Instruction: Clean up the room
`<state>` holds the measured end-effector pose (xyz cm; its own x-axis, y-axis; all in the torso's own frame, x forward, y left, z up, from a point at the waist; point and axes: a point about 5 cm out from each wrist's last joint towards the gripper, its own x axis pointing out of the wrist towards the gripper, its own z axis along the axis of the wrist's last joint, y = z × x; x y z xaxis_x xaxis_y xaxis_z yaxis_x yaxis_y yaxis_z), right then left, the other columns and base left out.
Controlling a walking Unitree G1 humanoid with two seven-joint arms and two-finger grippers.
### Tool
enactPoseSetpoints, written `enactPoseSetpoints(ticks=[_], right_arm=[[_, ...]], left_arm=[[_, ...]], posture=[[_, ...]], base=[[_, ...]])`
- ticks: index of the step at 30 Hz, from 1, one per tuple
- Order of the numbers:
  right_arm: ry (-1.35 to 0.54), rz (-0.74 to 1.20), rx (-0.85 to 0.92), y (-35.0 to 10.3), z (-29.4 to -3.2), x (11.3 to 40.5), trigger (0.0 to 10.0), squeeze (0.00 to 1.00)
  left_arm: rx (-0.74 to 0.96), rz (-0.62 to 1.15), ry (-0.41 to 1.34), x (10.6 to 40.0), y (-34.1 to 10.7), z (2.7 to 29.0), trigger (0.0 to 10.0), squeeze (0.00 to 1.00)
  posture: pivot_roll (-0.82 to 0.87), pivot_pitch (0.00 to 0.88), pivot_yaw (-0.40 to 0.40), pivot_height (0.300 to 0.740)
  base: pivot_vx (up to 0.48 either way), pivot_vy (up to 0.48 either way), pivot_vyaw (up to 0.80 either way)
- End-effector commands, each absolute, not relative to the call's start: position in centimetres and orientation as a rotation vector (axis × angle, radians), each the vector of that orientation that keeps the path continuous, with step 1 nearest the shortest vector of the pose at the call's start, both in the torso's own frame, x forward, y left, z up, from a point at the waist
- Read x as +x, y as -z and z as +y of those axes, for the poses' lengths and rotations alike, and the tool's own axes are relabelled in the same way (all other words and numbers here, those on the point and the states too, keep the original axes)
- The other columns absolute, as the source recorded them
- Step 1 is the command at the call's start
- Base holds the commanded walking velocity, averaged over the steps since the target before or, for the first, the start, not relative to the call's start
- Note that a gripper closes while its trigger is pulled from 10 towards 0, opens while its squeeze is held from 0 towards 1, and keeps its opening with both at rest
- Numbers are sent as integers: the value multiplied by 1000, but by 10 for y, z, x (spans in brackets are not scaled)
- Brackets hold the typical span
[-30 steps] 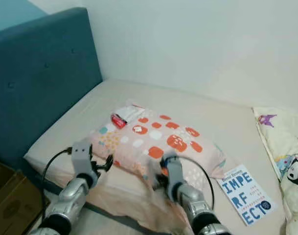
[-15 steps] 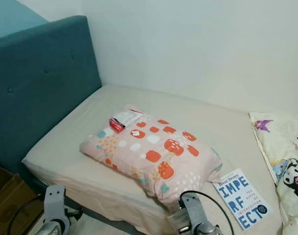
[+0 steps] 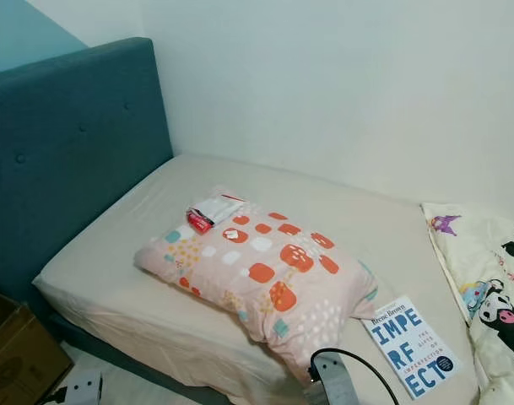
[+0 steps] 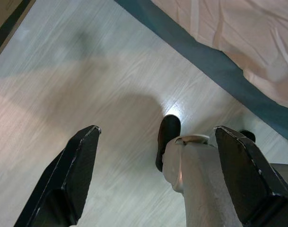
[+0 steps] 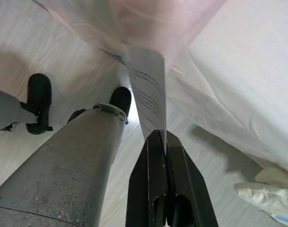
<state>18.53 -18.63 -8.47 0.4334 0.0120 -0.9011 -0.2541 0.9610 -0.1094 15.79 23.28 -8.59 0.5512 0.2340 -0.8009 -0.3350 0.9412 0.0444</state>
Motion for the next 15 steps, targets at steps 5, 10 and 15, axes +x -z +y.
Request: enactPoseSetpoints(ticks=[5,10,15], right_arm=[[-171,1112,-242,85,-175,188,10000,0],[-156,1105,-233,83,-180,190,10000,0],[-113,1084,-194,81,-191,192,10000,0]], left_arm=[[-88,954,-313,156,87,231,10000,0],[-67,963,-293,156,88,229,10000,0],[-65,962,-289,156,88,230,10000,0]], posture=[[3,0,-56,740],[5,0,-50,740],[9,0,-46,740]], base=[[0,299,0],[0,300,0],[0,307,0]])
